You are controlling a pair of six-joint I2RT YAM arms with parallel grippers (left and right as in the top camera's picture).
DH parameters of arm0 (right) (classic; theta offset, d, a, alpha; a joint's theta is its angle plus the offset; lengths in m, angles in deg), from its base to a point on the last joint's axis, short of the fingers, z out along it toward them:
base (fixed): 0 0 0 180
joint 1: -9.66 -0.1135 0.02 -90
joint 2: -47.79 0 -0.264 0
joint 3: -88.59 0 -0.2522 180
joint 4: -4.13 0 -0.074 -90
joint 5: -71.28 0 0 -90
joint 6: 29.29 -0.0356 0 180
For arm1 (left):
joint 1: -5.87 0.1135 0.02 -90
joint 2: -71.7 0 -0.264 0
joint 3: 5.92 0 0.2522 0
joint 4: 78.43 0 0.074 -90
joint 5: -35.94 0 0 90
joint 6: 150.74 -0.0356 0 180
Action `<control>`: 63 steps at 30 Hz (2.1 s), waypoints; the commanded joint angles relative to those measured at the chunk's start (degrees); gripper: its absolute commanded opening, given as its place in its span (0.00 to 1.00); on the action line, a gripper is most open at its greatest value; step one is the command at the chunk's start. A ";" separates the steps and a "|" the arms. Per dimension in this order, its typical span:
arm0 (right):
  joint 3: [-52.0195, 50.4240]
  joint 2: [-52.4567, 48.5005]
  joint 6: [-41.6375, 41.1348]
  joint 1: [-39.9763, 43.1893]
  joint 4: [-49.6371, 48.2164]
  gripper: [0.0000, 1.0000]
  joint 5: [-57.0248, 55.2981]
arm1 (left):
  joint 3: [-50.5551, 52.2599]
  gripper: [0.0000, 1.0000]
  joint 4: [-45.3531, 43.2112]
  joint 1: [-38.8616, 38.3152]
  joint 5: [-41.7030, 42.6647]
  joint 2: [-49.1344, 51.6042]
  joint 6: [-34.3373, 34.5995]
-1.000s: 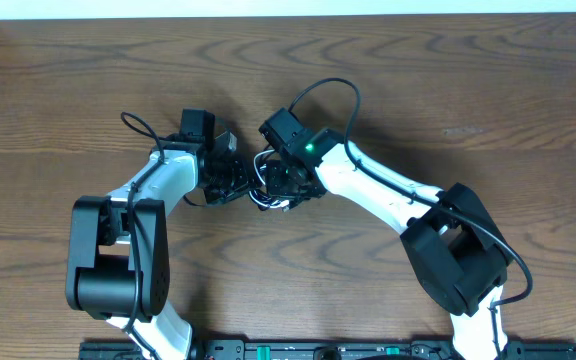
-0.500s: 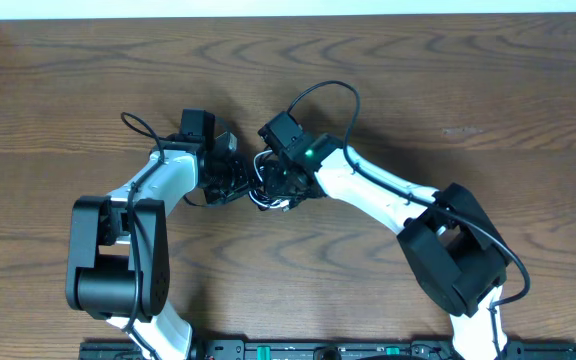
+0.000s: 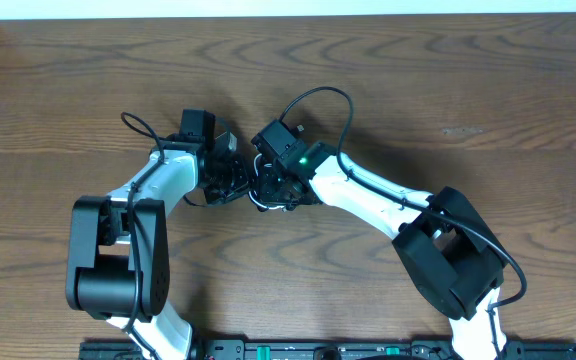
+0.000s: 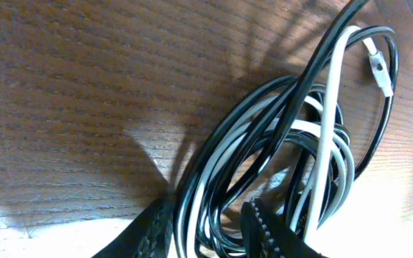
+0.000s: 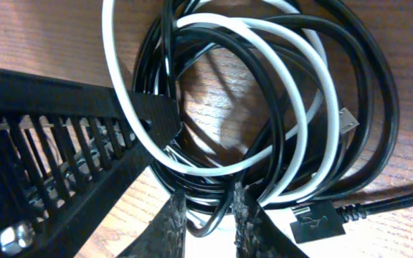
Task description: Untangle cables
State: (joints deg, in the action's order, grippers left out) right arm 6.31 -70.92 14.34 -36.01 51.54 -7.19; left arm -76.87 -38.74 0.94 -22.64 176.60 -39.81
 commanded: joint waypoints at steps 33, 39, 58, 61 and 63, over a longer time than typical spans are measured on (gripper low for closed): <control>-0.50 3.10 2.27 2.01 -0.11 0.01 1.64 | 0.33 0.36 0.59 0.09 -2.67 0.76 -0.35; -0.50 9.66 8.09 2.54 -0.04 0.01 2.12 | 0.33 0.36 0.59 0.09 -3.85 0.76 -0.33; -0.52 13.86 12.50 6.05 3.87 0.07 0.11 | 0.33 0.35 0.61 0.09 -3.80 0.76 -0.33; -0.63 13.55 19.06 5.86 6.60 0.15 -1.62 | 0.33 0.35 0.79 0.09 -3.78 0.76 -0.31; -0.85 13.55 24.48 5.70 8.70 0.38 -4.09 | 0.33 0.35 1.03 0.09 -3.76 0.74 -0.33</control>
State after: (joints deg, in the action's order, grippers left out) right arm 5.83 -57.26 29.49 -30.02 58.77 -7.83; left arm -76.87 -38.65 0.94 -23.50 176.60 -39.81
